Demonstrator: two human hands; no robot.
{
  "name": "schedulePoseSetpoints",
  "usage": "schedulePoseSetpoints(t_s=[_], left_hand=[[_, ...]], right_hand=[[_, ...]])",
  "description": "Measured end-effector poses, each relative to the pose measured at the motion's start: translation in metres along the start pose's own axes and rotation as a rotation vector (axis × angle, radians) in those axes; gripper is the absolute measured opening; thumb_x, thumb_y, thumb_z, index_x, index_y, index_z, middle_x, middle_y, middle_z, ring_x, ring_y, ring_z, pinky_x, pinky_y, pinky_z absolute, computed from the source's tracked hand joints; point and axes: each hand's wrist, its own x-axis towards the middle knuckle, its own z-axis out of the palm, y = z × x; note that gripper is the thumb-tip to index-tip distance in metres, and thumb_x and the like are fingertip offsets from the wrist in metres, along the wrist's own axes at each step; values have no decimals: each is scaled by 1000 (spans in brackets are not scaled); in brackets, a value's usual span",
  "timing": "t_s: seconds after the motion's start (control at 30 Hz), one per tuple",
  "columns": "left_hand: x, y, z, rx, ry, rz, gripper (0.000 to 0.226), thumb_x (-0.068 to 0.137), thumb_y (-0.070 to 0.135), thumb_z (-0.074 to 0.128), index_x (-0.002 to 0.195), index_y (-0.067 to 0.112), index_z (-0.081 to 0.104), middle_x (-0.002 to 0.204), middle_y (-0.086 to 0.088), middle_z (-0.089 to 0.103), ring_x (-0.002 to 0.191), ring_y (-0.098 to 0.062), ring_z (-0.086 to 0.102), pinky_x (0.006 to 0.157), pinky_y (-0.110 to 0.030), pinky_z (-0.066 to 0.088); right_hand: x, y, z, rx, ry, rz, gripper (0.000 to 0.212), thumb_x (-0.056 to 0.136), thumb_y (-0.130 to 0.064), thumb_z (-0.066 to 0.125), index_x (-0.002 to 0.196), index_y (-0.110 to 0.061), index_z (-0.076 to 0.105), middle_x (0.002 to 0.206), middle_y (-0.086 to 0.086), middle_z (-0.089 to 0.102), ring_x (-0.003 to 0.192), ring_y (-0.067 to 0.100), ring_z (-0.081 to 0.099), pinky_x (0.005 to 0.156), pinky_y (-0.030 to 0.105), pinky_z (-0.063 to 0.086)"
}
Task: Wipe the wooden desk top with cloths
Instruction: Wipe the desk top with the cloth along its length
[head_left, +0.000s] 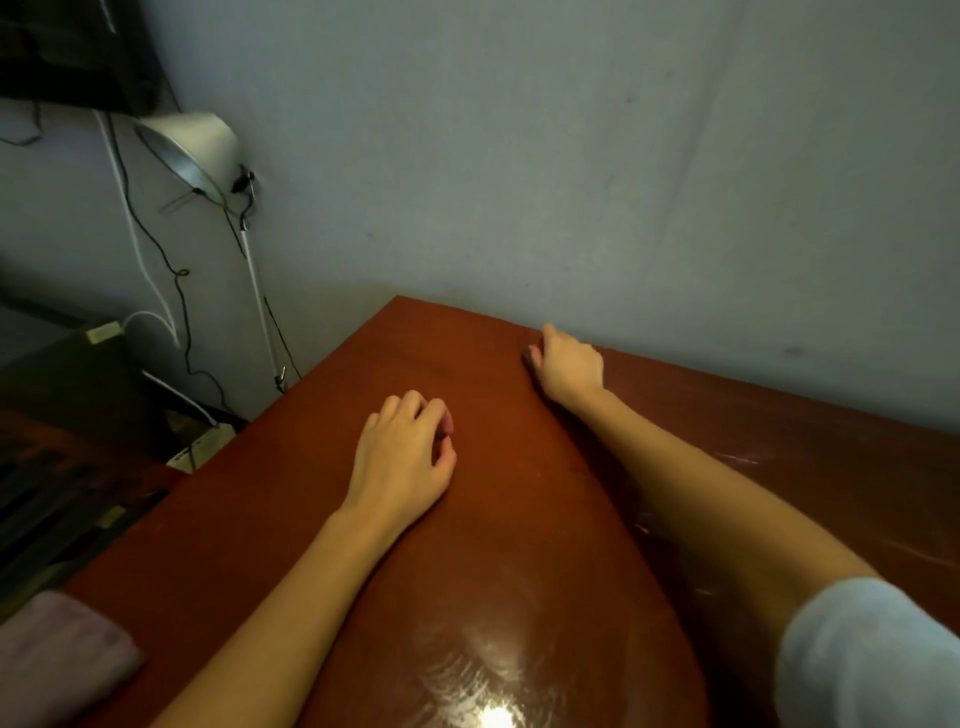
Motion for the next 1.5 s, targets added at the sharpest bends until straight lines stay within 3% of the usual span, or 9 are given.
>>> schedulePoseSetpoints(t_s=[0.17, 0.33, 0.5, 0.63, 0.83, 1.03, 1.17, 1.33, 1.5], left_hand=[[-1, -1, 1, 0, 4, -4, 12, 90, 29, 53, 101, 27, 56, 101, 8, 51, 96, -12, 48, 81, -28, 45], [2, -1, 4, 2, 23, 3, 10, 86, 27, 56, 96, 25, 55, 96, 6, 51, 93, -16, 50, 79, -33, 46], [1, 0, 4, -5, 18, 7, 9, 86, 26, 55, 95, 26, 54, 96, 6, 51, 92, -15, 49, 77, -32, 45], [0, 0, 2, 3, 2, 7, 10, 87, 28, 53, 97, 27, 54, 98, 7, 50, 93, -14, 48, 79, -30, 44], [0, -2, 4, 14, 0, 5, 10, 87, 29, 53, 97, 28, 53, 98, 6, 50, 94, -15, 49, 80, -33, 46], [1, -2, 5, 0, 8, 5, 9, 87, 28, 53, 96, 26, 54, 97, 6, 50, 93, -15, 48, 78, -31, 45], [1, -2, 5, -11, 13, 5, 9, 87, 28, 52, 95, 26, 52, 96, 7, 49, 92, -15, 48, 76, -30, 44], [2, -3, 5, -17, 27, 15, 8, 84, 28, 53, 93, 27, 52, 94, 7, 50, 91, -16, 48, 76, -32, 44], [1, -3, 5, 5, 23, 19, 9, 84, 28, 55, 92, 27, 53, 94, 6, 51, 90, -18, 50, 74, -34, 46]], right_hand=[[-53, 0, -23, 77, -153, -481, 24, 98, -44, 41, 100, -21, 47, 103, 1, 61, 85, 23, 59, 65, 32, 44], [-15, 61, -20, -16, -66, -106, 30, 99, -40, 42, 105, -12, 50, 106, 15, 63, 92, 36, 60, 67, 37, 38], [45, 32, 8, -7, -8, 280, 32, 100, -27, 36, 116, -2, 48, 115, 25, 60, 106, 43, 57, 81, 41, 46], [53, -6, 13, 16, -39, 170, 34, 101, -31, 37, 119, -5, 46, 118, 23, 60, 108, 42, 57, 82, 42, 45], [3, -3, 4, 25, -70, -255, 28, 98, -42, 41, 109, -17, 47, 111, 13, 61, 97, 35, 60, 70, 37, 41], [31, 56, 3, 32, 36, 102, 29, 98, -37, 44, 109, -12, 53, 108, 21, 63, 96, 39, 60, 68, 37, 40], [71, 29, 17, 21, 21, 272, 30, 99, -30, 40, 115, -10, 55, 116, 21, 61, 106, 40, 58, 78, 38, 44], [65, -36, 24, 67, -5, 77, 31, 98, -34, 44, 118, -12, 49, 119, 18, 59, 107, 38, 58, 82, 41, 46], [-12, -39, 9, 125, -45, -232, 23, 95, -45, 45, 103, -24, 47, 105, 5, 59, 94, 33, 61, 68, 37, 42]])
